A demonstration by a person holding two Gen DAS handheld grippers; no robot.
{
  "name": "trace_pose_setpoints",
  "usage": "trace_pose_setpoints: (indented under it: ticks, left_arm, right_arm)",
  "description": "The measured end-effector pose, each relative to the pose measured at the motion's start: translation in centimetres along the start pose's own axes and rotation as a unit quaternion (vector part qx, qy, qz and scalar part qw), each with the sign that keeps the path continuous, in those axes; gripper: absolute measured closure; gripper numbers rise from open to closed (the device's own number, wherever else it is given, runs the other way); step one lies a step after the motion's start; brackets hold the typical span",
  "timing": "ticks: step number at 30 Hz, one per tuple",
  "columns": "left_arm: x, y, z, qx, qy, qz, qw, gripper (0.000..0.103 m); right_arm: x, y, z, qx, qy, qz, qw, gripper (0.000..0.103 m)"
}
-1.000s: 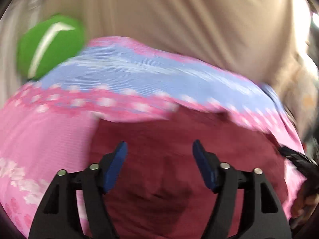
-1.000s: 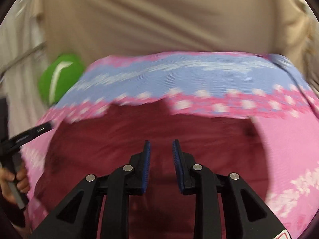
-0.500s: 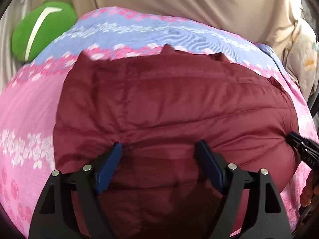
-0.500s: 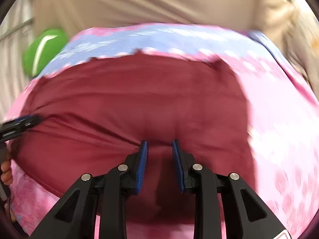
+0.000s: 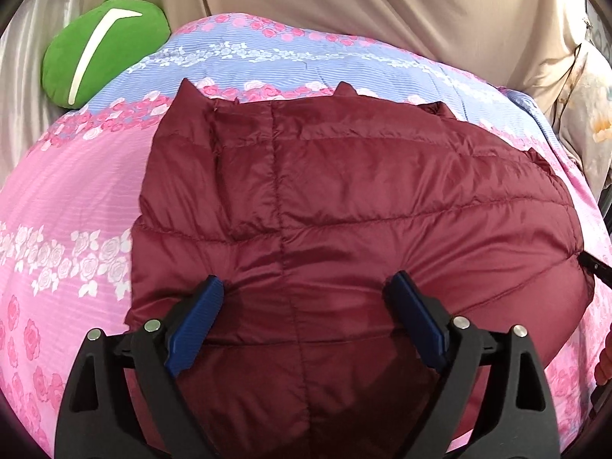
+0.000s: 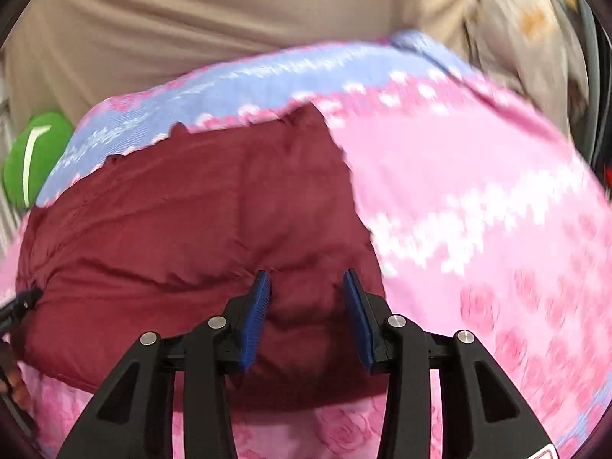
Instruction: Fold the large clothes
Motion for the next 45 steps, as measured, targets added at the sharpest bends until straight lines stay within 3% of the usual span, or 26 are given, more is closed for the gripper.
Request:
trace_pose_setpoints:
  ticks: [3, 11, 19, 22, 26, 31, 34, 37, 42, 45]
  left_arm:
    - [-0.1, -0.8, 0.8, -0.004, -0.007, -0.010, 0.9999, 0.008]
    - [-2.0, -2.6, 1.1, -0.005, -0.050, -0.012, 0.9987, 0.005]
    - [-2.7, -2.6, 1.5, -0.011, -0.047, -0.008, 0.9988, 0.005]
    - [-2.7, -0.3, 1.9, 0.010, -0.027, -0.015, 0.9995, 0.005]
    - [-5.0, 1.9, 3.0, 0.054, 0.018, -0.032, 0.9978, 0.005]
    - [-8.7, 0.0, 4.5, 0.038, 0.060, -0.038, 0.9968, 0.005]
    - [-9.4, -3.0, 4.2, 0.040, 0.063, -0.007, 0.9972, 0.005]
    - [-9.2, -6.0, 4.4, 0.016, 0.054, 0.017, 0.9983, 0.005]
    - [-8.8, -7.9, 4.8, 0.000, 0.046, 0.006, 0.9989, 0.005]
    - [-8.9, -8.2, 4.8, -0.003, 0.046, -0.003, 0.9989, 0.005]
  right_arm:
    - [1.3, -0.6, -0.4, 0.001, -0.008, 0.013, 1.000, 0.065]
    - [2.4, -0.5, 0.3, 0.031, 0.006, 0.012, 0.999, 0.063]
    - [1.0, 0.5, 0.6, 0.062, 0.008, 0.009, 0.998, 0.062]
    - [-1.0, 2.5, 2.8, 0.034, 0.024, -0.018, 0.999, 0.062]
    - [-3.7, 3.0, 8.7, -0.045, 0.072, -0.032, 0.996, 0.064]
    - [-5.7, 0.6, 18.1, -0.145, 0.135, -0.016, 0.980, 0.081]
    - [-6.4, -2.2, 21.8, -0.158, 0.161, 0.007, 0.974, 0.089]
    - [-7.1, -6.0, 23.6, -0.168, 0.166, 0.049, 0.971, 0.091]
    - [-6.0, -12.5, 23.9, -0.157, 0.162, 0.114, 0.968, 0.096]
    - [-5.4, -14.1, 24.0, -0.176, 0.150, 0.117, 0.966, 0.098]
Point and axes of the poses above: each gripper's, at about its wrist camera, not at the fingertips, and y roughly against the way its jaws point, z to its left, x to its underside, the point moved 10 cm from there along -y, roughly the way its jaws point, and after that the axes turned 4 degrees about -y, right-handed, at the moved point
